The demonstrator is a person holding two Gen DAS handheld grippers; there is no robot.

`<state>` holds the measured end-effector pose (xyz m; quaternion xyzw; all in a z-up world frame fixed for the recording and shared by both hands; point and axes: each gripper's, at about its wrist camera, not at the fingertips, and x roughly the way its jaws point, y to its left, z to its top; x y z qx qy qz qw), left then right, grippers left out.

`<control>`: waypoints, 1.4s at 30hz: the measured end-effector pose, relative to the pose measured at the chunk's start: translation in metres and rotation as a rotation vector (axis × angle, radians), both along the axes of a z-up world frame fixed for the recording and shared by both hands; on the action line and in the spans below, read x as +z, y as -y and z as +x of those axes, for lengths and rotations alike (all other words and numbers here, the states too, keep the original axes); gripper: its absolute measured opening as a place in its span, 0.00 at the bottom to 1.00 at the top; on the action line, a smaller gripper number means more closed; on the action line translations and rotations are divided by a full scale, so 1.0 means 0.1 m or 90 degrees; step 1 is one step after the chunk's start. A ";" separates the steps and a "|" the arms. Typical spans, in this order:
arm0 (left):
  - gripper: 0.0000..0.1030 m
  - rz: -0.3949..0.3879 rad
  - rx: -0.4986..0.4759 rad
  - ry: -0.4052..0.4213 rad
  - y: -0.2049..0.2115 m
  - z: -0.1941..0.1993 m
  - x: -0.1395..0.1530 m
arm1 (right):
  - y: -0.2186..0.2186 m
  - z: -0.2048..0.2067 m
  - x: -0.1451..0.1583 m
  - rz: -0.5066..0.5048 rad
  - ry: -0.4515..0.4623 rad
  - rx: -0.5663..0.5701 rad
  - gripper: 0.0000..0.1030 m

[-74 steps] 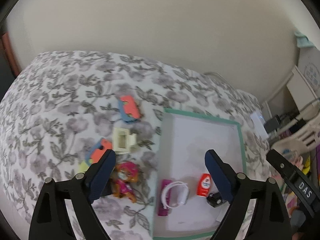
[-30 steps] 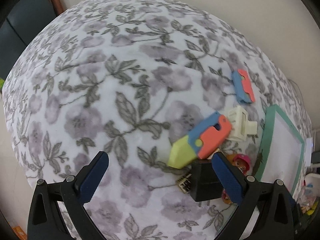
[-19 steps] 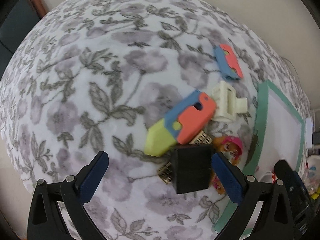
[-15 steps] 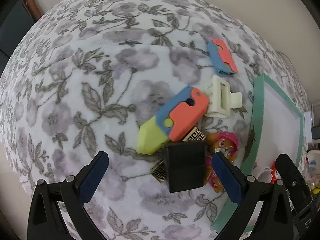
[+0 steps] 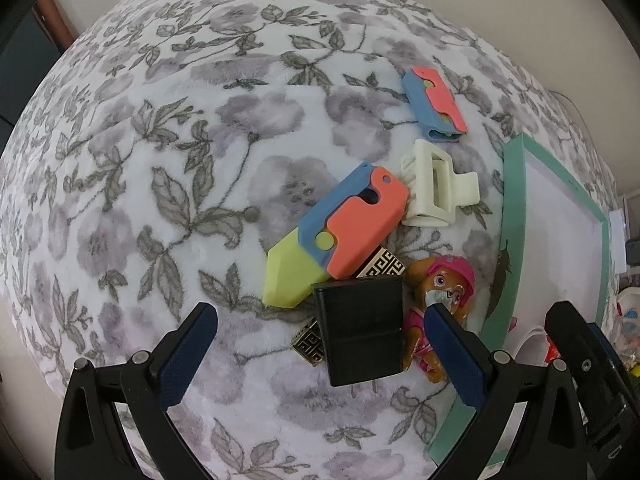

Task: Organize rigid objects
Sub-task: 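Move both tools back over the pile toward the charger plug and toy dog, then grasp the black charger plug with the left tool while the right tool grasps the toy dog figure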

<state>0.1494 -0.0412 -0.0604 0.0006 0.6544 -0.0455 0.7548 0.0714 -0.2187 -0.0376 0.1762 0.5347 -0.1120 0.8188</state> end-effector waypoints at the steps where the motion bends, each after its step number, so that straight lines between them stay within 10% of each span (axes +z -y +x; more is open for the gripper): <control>1: 1.00 0.000 -0.001 0.002 0.01 0.00 0.00 | 0.00 0.00 0.00 0.001 0.000 0.000 1.00; 9: 0.92 0.010 -0.019 0.013 0.08 -0.02 0.08 | 0.02 -0.01 -0.01 0.001 -0.001 -0.006 1.00; 15: 0.43 -0.013 -0.023 0.000 0.12 -0.04 0.05 | -0.01 0.00 -0.02 -0.003 -0.004 -0.001 1.00; 31: 0.41 -0.016 0.112 0.021 -0.55 0.09 0.12 | -0.49 0.17 -0.12 0.033 0.023 0.085 0.95; 42: 0.41 -0.029 0.136 0.010 -0.71 0.13 0.07 | -0.79 0.26 -0.27 0.024 -0.003 0.147 0.62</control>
